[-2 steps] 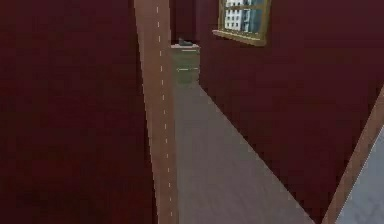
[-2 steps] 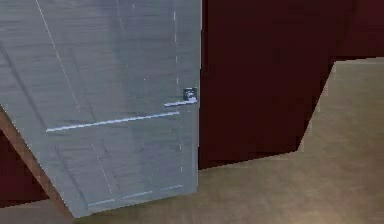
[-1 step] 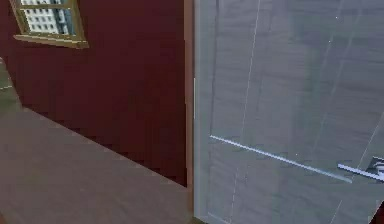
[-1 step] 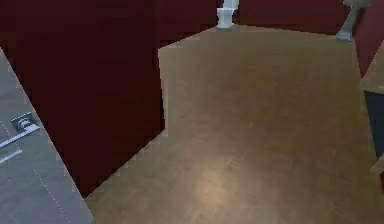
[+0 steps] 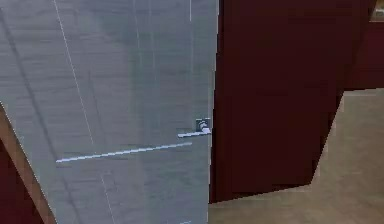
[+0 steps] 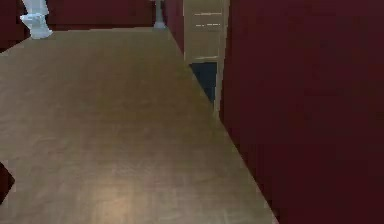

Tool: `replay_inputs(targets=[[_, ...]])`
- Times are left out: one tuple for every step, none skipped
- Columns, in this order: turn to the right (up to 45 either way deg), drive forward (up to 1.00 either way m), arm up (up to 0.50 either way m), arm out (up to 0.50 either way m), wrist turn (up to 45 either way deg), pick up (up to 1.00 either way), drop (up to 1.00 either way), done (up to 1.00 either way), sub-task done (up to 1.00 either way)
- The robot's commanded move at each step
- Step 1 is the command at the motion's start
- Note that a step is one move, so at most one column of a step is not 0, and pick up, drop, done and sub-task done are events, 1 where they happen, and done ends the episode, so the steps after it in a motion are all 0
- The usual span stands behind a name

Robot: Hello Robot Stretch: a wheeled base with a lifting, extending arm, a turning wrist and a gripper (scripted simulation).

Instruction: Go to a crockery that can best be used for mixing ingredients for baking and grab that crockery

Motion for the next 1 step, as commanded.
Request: replay_inputs(targets=[[45.0, 0.0, 0.0, 0.0, 0.0, 0.0, 0.0, 0.0, 0.0]])
